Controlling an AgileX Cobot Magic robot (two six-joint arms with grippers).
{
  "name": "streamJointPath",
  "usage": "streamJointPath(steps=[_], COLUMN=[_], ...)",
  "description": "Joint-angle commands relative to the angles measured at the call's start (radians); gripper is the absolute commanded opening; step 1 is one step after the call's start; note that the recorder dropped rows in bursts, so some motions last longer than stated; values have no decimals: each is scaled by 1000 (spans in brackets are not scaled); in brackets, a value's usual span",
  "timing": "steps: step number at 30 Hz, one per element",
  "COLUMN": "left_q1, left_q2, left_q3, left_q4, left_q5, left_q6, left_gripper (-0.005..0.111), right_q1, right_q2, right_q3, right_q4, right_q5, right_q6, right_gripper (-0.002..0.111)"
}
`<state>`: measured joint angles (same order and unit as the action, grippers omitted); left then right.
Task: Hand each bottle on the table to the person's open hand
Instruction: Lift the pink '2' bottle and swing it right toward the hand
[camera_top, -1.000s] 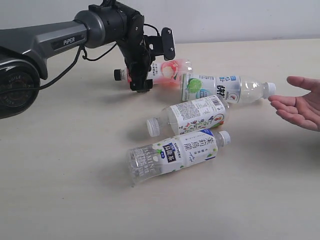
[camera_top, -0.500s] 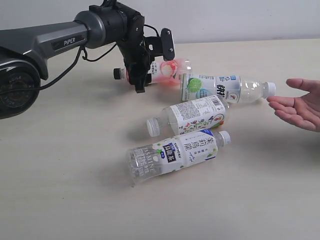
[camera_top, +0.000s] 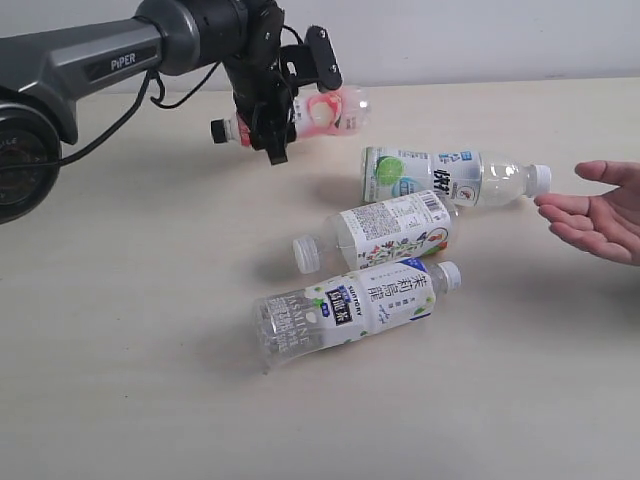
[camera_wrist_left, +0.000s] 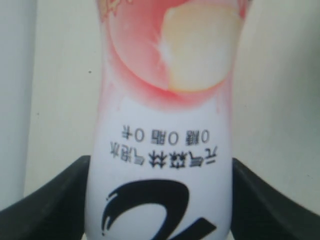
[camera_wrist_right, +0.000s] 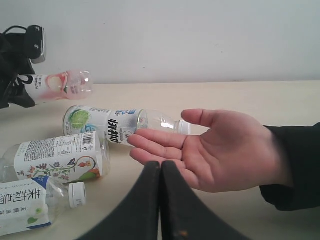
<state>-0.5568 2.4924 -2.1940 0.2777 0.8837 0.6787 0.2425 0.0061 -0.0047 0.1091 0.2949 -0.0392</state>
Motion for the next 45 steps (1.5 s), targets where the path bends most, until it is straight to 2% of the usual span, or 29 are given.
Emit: streamJointPath(steps=[1, 10, 17, 21, 28, 34, 40, 45], left_q1=[-3, -12, -65, -102, -165, -200, -246, -311], left_q2=[-54, -151, -217, -262, -361, -455, -536, -574], left_q3=[-4, -4, 17, 81, 284, 430, 463, 463], left_q4=[39, 55, 55, 60, 174, 188, 192, 190], left_q5=[18, 213, 310, 321, 320, 290, 289, 281], left_q6=[-128, -232, -301, -354, -481, -527, -593, -661], left_gripper=[0, 0, 0, 0, 0, 0, 0, 0], right_q1=[-6, -6, -6, -6, -6, -6, -6, -6], right_q2=[-6, -6, -6, -6, -6, -6, -6, -6], right_q3=[5, 5, 5, 5, 5, 5, 5, 5], right_q4=[-2, -2, -2, -2, -2, -2, -2, -2], right_q5=[-8, -8, -8, -8, -8, -8, -8, -8], right_q6=[1, 1, 1, 1, 1, 1, 1, 1], right_gripper=[0, 0, 0, 0, 0, 0, 0, 0])
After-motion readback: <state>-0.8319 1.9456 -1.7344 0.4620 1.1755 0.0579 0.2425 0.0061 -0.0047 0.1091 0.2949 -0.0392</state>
